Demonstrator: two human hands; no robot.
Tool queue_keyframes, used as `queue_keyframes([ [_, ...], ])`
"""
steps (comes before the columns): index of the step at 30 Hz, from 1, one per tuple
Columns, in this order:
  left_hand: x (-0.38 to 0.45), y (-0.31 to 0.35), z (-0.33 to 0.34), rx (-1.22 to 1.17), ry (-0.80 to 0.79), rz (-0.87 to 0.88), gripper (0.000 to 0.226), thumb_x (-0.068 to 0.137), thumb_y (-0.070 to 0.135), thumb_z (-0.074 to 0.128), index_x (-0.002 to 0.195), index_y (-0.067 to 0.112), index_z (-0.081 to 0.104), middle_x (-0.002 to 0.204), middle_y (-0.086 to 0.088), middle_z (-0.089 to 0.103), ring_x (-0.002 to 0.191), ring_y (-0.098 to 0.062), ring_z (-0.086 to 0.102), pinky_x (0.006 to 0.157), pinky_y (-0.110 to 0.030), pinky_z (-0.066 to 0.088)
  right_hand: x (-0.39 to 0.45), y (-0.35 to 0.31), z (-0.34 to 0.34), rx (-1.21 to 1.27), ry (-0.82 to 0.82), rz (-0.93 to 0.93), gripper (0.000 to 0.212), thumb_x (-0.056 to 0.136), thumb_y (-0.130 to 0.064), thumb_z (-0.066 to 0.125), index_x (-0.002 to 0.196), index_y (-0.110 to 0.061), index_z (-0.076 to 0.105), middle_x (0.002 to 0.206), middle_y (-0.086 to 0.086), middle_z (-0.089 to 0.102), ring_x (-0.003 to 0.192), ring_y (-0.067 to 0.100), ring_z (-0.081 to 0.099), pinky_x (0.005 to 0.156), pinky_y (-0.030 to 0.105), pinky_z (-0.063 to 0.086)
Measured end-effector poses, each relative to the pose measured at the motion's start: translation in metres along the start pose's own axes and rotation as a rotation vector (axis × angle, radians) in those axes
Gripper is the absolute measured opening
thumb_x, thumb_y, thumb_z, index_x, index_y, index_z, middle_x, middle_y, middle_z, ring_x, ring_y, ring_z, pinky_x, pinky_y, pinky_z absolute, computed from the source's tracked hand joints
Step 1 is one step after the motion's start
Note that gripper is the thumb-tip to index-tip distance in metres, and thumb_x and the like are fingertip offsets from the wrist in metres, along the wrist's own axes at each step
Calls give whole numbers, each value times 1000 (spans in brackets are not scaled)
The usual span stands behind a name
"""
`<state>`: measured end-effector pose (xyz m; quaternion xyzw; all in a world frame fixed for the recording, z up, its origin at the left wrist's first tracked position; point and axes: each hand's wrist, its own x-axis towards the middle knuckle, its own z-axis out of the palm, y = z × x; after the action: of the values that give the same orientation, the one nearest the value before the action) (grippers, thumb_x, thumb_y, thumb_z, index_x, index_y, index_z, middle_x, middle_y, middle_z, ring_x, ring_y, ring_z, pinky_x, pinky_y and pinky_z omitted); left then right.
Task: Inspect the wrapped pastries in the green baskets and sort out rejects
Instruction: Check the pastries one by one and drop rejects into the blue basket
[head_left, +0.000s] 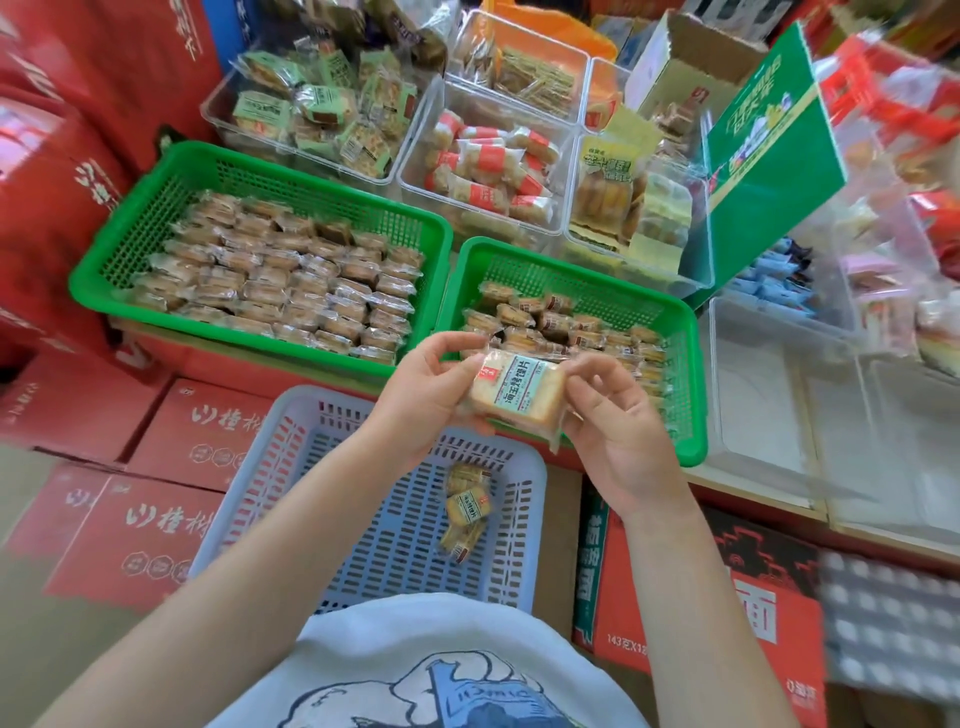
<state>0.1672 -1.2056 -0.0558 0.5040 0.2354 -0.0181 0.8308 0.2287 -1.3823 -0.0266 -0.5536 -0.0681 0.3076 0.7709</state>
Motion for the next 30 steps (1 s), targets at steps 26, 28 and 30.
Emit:
queue_keyframes([
  [26, 49, -12, -26, -276, 4, -53, 20, 95, 9, 59, 108, 1, 71, 106, -13, 75, 95, -21, 71, 76, -27, 61, 51, 30, 6, 59, 347, 127, 21, 101, -33, 48, 108, -14, 54, 106, 9, 74, 98, 23, 71, 76, 32, 61],
  [28, 58, -16, -28, -334, 77, -98, 18, 96, 8, 59, 107, 0, 70, 107, -15, 75, 96, -22, 72, 75, -25, 61, 57, 31, 4, -104, 302, 57, 38, 89, -46, 57, 109, -14, 54, 107, 9, 74, 102, 24, 70, 80, 34, 60],
  [30, 67, -17, -29, -373, 134, -131, 17, 96, 7, 59, 107, 0, 70, 109, -16, 75, 98, -22, 71, 74, -24, 61, 62, 33, 2, -232, 263, 19, 50, 77, -50, 65, 108, -12, 53, 112, 12, 71, 104, 26, 70, 79, 33, 59],
])
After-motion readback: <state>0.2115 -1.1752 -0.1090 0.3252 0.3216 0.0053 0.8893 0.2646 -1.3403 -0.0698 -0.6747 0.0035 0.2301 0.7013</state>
